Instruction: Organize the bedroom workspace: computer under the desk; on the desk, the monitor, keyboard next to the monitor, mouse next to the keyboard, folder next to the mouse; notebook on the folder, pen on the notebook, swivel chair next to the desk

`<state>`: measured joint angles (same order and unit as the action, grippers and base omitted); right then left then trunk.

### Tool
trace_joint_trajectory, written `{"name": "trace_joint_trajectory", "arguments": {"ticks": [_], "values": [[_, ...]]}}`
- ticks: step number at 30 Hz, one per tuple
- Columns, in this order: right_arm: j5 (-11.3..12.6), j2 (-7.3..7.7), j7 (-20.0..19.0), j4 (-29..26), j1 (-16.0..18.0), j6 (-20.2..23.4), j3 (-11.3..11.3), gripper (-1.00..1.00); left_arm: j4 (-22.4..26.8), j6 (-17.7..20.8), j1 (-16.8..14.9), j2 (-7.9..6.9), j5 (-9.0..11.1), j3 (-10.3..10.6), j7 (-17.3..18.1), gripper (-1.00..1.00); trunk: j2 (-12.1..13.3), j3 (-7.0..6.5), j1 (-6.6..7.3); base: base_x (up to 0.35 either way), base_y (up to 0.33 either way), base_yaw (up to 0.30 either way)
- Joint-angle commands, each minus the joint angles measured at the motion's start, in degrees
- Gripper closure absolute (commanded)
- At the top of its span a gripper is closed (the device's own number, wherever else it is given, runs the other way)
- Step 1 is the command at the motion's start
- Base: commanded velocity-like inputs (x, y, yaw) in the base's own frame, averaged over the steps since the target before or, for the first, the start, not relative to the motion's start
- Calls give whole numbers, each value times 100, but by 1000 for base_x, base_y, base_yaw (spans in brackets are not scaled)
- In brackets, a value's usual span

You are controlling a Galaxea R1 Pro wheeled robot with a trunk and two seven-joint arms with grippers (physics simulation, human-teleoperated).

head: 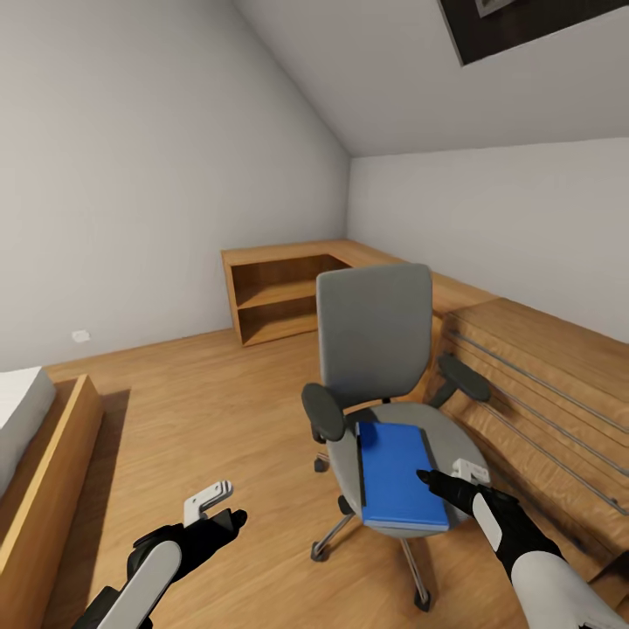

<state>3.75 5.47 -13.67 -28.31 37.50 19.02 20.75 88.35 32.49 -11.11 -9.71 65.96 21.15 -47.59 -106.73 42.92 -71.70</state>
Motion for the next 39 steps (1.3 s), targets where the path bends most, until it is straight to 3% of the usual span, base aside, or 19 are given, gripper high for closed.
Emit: {"name": "trace_joint_trajectory", "arguments": {"ticks": [1, 15, 32, 39], "values": [[38, -2, -19, -7, 3, 40, 26, -100, 7, 3, -6, -5, 40, 10, -48, -100, 39, -13, 23, 0, 0, 0], [42, -2, -25, -12, 3, 36, 25, -100, 7, 3, -6, 3, 43, 12, -49, -100, 600, -264, 331, 0, 0, 0], [46, 4, -34, -61, 3, -479, 26, -100, -200, -5, -6, 3, 35, 12, -33, -100, 600, -264, 331, 0, 0, 0], [47, -14, -32, -444, -16, -626, 27, -100, -233, -9, -6, 4, 27, 14, -31, -100, 600, -264, 331, 34, 0, 0]]}}
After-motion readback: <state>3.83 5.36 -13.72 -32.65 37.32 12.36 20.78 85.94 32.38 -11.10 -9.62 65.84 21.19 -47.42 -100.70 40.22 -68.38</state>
